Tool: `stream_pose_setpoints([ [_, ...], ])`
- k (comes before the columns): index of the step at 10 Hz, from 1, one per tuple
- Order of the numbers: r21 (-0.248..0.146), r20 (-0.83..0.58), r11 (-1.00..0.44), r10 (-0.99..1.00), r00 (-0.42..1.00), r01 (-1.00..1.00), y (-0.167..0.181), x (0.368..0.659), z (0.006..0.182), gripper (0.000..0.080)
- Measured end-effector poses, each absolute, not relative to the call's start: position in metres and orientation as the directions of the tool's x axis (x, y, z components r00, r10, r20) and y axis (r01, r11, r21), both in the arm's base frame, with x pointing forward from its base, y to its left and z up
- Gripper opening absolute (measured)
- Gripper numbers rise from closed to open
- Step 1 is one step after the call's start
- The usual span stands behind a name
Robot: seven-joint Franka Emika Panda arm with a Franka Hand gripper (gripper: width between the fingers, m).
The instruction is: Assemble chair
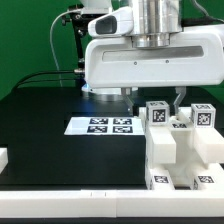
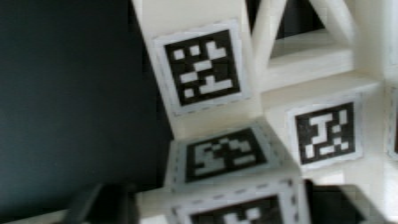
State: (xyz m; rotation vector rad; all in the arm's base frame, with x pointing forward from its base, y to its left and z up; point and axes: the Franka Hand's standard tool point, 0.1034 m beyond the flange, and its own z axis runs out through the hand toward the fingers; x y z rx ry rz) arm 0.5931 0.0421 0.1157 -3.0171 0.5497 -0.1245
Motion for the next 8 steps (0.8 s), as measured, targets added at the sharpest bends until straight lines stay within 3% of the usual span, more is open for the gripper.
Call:
stream_pose_setpoints([
  [1, -0.09, 0.061, -0.908, -0.414, 0.908, -0.409, 0.042, 0.5931, 0.1156, 0.028],
  [5, -0.1, 0.017, -0.701, -0.71, 0.704, -0.706, 0.042, 0.5934, 0.1152, 0.0281],
  [6, -0.102, 0.002, -0.581, -0.812, 0.584, -0.808, 0.0431, 0.5932, 0.1153, 0.0281],
  [8, -0.097, -0.028, -0.204, -0.978, 0.207, -0.974, 0.0447, 0.5918, 0.1159, 0.0282],
])
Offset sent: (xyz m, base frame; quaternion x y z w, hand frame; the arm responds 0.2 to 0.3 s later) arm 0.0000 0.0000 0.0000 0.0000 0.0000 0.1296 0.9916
